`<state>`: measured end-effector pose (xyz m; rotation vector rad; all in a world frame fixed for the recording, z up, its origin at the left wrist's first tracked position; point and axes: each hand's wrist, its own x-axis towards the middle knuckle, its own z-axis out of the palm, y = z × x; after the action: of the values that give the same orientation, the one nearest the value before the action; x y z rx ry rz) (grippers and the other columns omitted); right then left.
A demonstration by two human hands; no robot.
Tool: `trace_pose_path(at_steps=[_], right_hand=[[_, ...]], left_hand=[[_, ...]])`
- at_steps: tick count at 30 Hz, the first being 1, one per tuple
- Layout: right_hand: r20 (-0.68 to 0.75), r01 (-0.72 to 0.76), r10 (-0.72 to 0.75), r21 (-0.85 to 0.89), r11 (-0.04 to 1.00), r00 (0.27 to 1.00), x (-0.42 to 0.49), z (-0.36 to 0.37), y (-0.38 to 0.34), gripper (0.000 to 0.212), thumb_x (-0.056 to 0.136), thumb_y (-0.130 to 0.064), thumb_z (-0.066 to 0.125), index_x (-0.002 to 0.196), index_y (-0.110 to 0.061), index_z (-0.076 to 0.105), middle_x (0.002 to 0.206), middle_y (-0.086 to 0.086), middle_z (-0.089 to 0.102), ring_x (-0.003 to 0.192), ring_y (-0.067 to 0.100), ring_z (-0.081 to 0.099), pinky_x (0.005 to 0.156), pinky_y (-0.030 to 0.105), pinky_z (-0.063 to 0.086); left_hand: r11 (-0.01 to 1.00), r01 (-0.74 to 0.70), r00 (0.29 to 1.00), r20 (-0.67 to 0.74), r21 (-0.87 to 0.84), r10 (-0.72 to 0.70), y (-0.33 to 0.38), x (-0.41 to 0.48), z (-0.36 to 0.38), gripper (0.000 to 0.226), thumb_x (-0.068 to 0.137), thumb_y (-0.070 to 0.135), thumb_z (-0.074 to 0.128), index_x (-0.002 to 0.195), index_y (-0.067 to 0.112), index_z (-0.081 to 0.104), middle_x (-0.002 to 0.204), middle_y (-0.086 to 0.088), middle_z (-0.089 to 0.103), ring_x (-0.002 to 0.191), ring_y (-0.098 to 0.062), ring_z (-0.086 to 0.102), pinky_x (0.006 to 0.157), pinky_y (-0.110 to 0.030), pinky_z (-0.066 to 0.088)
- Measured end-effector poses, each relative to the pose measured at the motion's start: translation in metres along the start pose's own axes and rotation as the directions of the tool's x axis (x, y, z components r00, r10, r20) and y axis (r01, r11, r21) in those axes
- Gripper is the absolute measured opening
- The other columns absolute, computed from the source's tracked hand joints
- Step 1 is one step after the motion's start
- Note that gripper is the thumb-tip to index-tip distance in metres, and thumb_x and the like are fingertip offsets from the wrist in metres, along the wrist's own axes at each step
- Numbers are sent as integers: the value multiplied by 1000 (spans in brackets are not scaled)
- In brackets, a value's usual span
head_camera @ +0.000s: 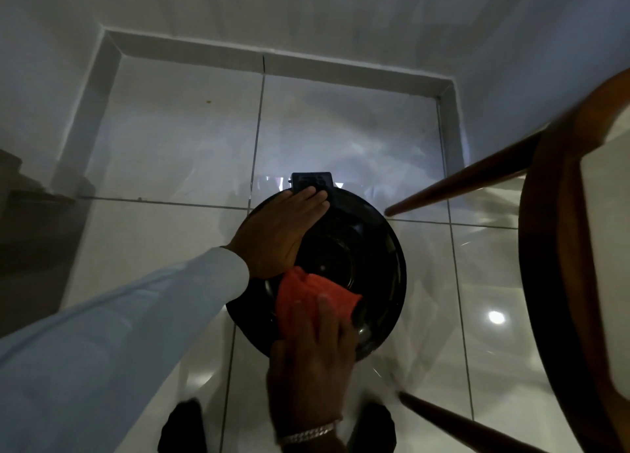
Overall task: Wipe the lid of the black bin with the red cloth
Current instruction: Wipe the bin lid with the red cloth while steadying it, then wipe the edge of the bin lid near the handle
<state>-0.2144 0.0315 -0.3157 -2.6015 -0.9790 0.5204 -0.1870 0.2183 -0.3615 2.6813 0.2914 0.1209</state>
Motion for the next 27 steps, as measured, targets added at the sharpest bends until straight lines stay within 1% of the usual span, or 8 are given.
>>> trace_pose_path(at_steps=[3,8,12,15,18,23,25,27], right_hand=[[104,138,-131,-60,989,986,-5,22,-14,67,50,-22,79,115,-30,66,126,6,67,112,37,63,80,47,59],[104,457,-447,-116,882,889,-1,24,18,57,70,-26,59,126,-33,53,140,1,53,129,33,46,87,44,53],[-39,597,-604,-116,794,796,-10,10,76,62,71,-14,65,128,-32,50,145,3,37,135,31,35,98,45,45],[-105,568,-580,-123,814,808,0,-11,122,68,73,-10,74,130,-38,49,146,1,39,135,28,39,104,46,40],[-49,470,-486,-189,862,873,24,-32,152,39,93,-45,59,129,-51,47,143,-15,49,133,12,46,111,50,41],[-253,246,-217,88,965,943,37,-61,134,45,92,-28,53,136,-27,43,152,13,35,129,26,46,101,50,47],[-276,187,-120,231,955,954,32,-76,108,48,90,-35,49,137,-22,47,153,8,38,132,22,44,101,49,47],[-307,177,-66,347,921,949,28,-100,78,53,88,-41,53,137,-24,46,150,1,43,134,16,43,103,45,47]], left_hand=[[999,-12,1000,-12,-34,12,-1,-2,5,56,89,8,41,145,8,31,155,-12,32,146,-27,23,117,-51,24],[998,-57,998,-7,1,57,-8,2,2,57,88,12,39,144,6,32,153,-14,35,145,-30,25,118,-49,22],[997,-59,997,50,43,57,-9,0,1,60,89,11,41,147,7,26,156,-13,29,147,-29,19,117,-52,23],[992,-86,995,59,91,81,-13,1,4,61,89,15,38,147,8,24,157,-11,27,147,-29,18,117,-51,23],[993,-78,996,52,93,73,-15,2,7,60,90,14,42,147,12,23,157,-9,28,147,-28,19,119,-48,21],[993,53,998,-19,105,-52,18,-2,-4,61,88,6,48,146,10,29,157,-11,27,146,-31,17,120,-43,20],[958,200,966,-121,-207,-228,59,-5,-22,47,92,13,51,139,13,44,149,-9,43,141,-22,32,118,-29,22],[624,319,913,55,-714,-404,114,0,-57,27,91,31,54,116,30,63,120,8,67,117,-5,56,103,-22,41]])
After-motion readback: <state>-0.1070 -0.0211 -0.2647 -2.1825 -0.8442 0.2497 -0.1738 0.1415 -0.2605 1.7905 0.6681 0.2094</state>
